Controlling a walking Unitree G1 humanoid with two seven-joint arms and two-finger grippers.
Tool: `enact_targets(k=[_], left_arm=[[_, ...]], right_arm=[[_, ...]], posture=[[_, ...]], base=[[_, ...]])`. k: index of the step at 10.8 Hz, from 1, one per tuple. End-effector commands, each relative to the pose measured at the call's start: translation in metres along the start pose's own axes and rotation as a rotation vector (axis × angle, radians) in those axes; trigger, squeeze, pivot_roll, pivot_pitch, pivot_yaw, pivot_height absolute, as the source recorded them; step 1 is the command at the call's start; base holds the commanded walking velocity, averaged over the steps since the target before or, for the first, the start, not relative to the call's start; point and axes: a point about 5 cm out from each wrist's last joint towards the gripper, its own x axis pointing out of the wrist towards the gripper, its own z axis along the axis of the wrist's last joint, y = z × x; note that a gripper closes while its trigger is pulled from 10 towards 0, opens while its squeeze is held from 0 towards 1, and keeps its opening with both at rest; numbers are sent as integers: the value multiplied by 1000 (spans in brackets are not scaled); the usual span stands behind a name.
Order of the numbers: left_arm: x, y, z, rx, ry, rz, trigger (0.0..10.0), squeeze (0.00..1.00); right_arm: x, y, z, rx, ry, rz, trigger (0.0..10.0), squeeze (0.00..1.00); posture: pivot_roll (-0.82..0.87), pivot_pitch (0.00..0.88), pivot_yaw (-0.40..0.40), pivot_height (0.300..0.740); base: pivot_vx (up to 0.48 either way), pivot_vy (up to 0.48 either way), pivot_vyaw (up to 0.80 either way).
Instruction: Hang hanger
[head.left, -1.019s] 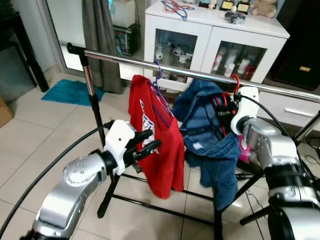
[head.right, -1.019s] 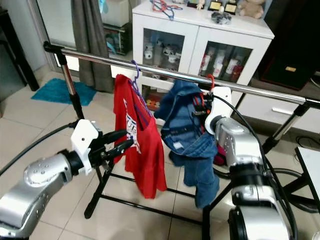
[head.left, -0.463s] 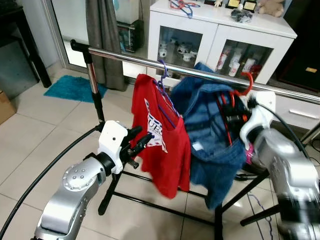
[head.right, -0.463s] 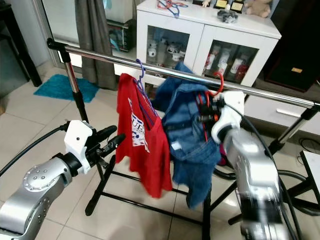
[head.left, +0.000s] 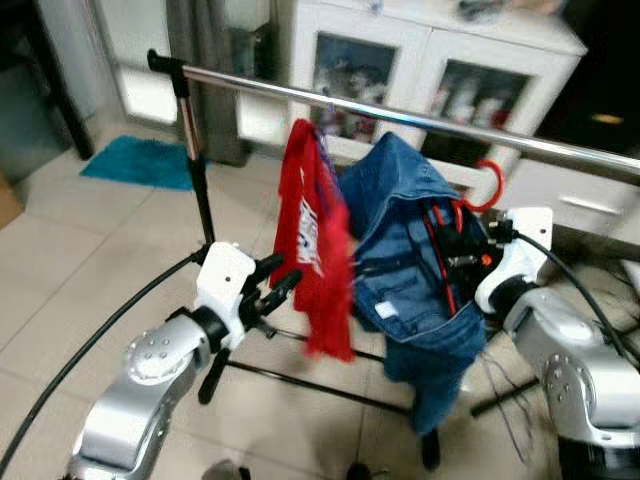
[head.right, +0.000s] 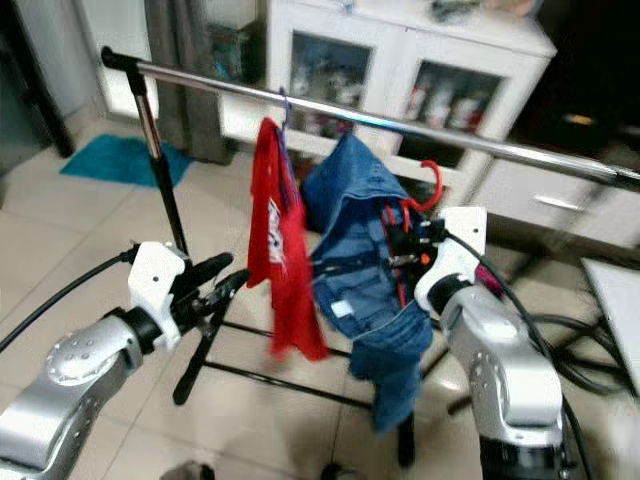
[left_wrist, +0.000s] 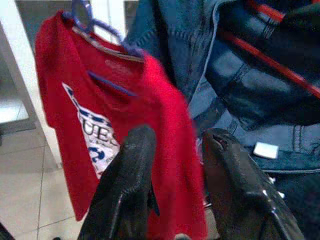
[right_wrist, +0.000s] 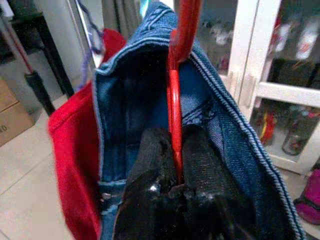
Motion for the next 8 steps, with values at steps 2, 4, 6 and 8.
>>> enact_targets(k=[2, 4, 6, 8], left_arm=[[0, -2, 0, 1, 1, -8, 10000, 0], [0, -1, 1, 2, -3, -16, 10000, 0], [11, 8, 9, 7, -45, -37, 10000, 816], [26, 20, 20, 105, -80, -45, 10000, 1000]], right_arm=[[-3, -1, 9, -31, -25, -18, 0, 0], [-3, -1, 7, -46, -9, -18, 0, 0], [-2, 6, 10, -67, -21, 36, 0, 0], [-2, 12, 16, -65, -50, 91, 0, 0]], posture=[[-30, 0, -79, 740], [-31, 0, -80, 740], [-32, 0, -86, 740], [-35, 0, -86, 740]], base=[[0, 0, 0], [0, 0, 0], [0, 0, 0], [0, 0, 0]])
